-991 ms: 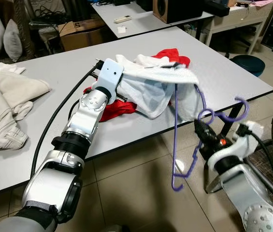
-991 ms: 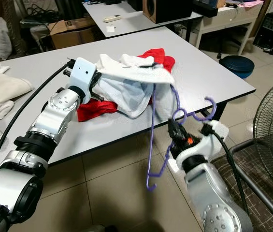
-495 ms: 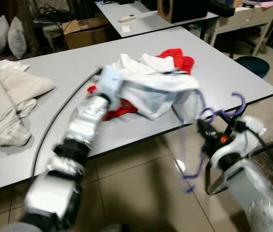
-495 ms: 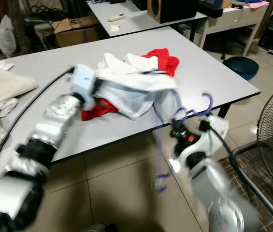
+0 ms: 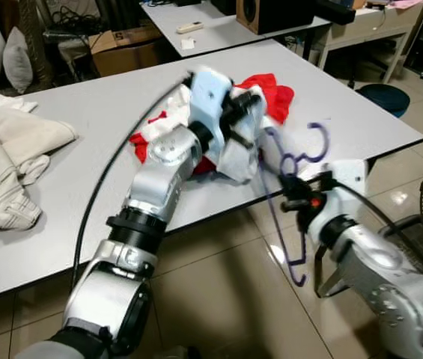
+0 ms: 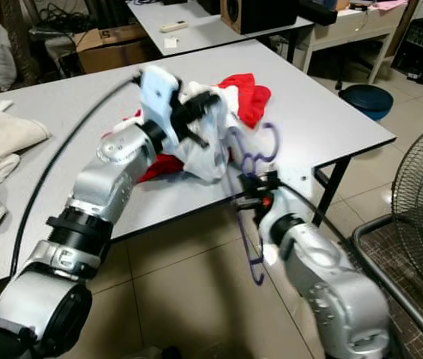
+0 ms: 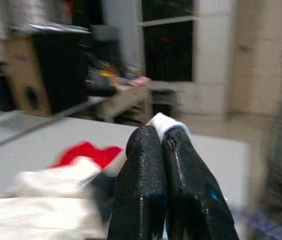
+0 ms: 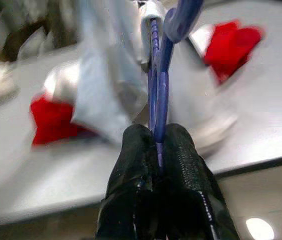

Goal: Hang hanger

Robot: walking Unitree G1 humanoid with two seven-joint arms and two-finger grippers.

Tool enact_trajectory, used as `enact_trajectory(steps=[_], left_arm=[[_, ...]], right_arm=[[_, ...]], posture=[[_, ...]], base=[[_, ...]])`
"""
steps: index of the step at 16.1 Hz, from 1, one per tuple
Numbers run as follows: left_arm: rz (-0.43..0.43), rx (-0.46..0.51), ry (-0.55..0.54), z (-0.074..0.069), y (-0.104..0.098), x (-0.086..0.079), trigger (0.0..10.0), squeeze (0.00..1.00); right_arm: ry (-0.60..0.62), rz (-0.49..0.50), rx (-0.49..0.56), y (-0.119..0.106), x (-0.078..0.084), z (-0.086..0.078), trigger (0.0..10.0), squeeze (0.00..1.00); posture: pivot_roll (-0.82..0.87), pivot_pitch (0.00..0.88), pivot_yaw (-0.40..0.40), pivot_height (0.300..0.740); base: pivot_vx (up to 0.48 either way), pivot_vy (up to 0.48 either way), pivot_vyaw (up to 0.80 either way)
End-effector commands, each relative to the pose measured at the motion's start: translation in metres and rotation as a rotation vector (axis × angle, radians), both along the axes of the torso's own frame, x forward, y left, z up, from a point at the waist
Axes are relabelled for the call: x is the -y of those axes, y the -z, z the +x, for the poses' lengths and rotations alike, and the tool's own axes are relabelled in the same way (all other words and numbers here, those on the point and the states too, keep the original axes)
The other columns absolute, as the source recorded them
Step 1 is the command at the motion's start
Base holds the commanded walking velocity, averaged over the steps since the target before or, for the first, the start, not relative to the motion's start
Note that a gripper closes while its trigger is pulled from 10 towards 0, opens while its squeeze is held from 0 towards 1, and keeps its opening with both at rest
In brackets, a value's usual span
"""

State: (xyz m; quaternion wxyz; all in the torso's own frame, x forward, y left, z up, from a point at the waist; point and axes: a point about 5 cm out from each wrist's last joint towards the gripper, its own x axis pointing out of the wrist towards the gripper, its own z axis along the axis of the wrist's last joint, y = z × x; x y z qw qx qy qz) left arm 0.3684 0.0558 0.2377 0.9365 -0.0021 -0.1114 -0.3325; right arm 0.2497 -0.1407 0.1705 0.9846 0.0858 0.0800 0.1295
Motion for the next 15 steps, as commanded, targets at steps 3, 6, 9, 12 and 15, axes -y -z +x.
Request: enact_trajectory(steps=[3, 6, 9, 12, 15], left_arm=[[0.19, -0.084, -0.217, 0.017, 0.024, -0.035, 0.0, 0.0], [0.376, -0.168, -0.248, 0.016, 0.061, -0.046, 2.0, 0.0], [0.338, -0.141, -0.175, 0.012, 0.063, -0.031, 10.0, 0.0], [0.295, -0.1, -0.138, 0.011, 0.055, -0.025, 10.0, 1.0], [0.232, -0.093, -0.104, 0.009, 0.047, -0.029, 10.0, 1.0]], right_arm=[[0.144, 0.253, 0.238, -0.047, 0.025, 0.011, 10.0, 0.0], [0.088, 0.521, 0.234, -0.054, 0.029, 0.012, 10.0, 0.0], [0.006, 0.713, 0.121, -0.034, 0.026, 0.013, 10.0, 0.0], [-0.001, 0.733, 0.042, -0.021, 0.027, 0.014, 10.0, 0.0], [0.005, 0.764, 0.042, -0.024, 0.029, 0.015, 10.0, 0.0]], posture=[[-0.17, 0.0, 0.103, 0.74], [-0.17, 0.0, 0.103, 0.74], [-0.17, 0.0, 0.098, 0.74], [-0.17, 0.0, 0.088, 0.74], [-0.16, 0.0, 0.088, 0.74]], base=[[0.0, 0.0, 0.0], [0.0, 0.0, 0.0], [0.0, 0.0, 0.0], [0.0, 0.0, 0.0], [0.0, 0.0, 0.0]])
